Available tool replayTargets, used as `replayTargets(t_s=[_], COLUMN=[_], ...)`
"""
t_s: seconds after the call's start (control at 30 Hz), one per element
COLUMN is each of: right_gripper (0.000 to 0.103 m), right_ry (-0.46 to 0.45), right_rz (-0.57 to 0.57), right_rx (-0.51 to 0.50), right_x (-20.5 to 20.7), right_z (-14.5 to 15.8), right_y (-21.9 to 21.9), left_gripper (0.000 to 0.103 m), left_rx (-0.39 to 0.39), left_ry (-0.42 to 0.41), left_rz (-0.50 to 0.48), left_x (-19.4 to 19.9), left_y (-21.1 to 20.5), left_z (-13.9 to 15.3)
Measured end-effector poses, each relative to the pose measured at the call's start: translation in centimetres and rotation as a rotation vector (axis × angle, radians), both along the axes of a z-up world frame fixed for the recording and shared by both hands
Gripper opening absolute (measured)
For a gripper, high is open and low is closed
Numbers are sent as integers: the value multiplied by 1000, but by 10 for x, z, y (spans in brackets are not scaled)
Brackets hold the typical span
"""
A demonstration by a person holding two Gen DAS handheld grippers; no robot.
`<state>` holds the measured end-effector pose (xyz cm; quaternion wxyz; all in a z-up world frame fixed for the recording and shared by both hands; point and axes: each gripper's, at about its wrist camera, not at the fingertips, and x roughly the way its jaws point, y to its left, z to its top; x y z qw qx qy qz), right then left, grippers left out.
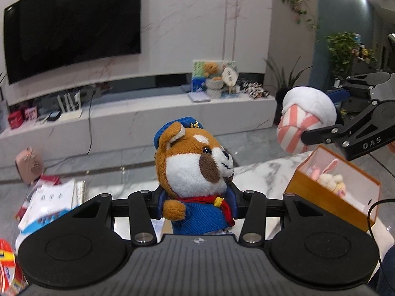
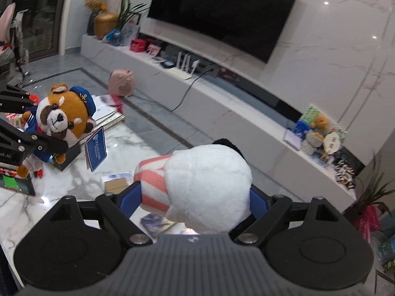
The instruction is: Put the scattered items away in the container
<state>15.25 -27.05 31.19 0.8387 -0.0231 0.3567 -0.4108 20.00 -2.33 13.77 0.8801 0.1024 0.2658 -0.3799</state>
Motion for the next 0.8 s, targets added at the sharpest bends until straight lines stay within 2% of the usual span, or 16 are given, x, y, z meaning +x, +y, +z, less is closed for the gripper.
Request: replayTargets(t_s=[0.3, 0.53, 0.67, 0.8], right_gripper=[88, 89, 89, 89], right_ry=[-35, -34, -21, -2], right_rz=[-111, -181, -216, -258], right_rx=[-98, -155, -164, -145], right_x=[-77, -128, -158, -192], right_z=[62, 91, 93, 80], right_y=[4, 8, 12, 11], left_gripper=[53, 53, 53, 53], left_rx=[-63, -104, -111, -90], left_ry=[-70, -117, -110, -72], left_rz=[-109, -230, -327, -419], left_x=[-15, -40, -61, -80], left_y=[-46, -100, -141, -192], left_z=[53, 94, 99, 84])
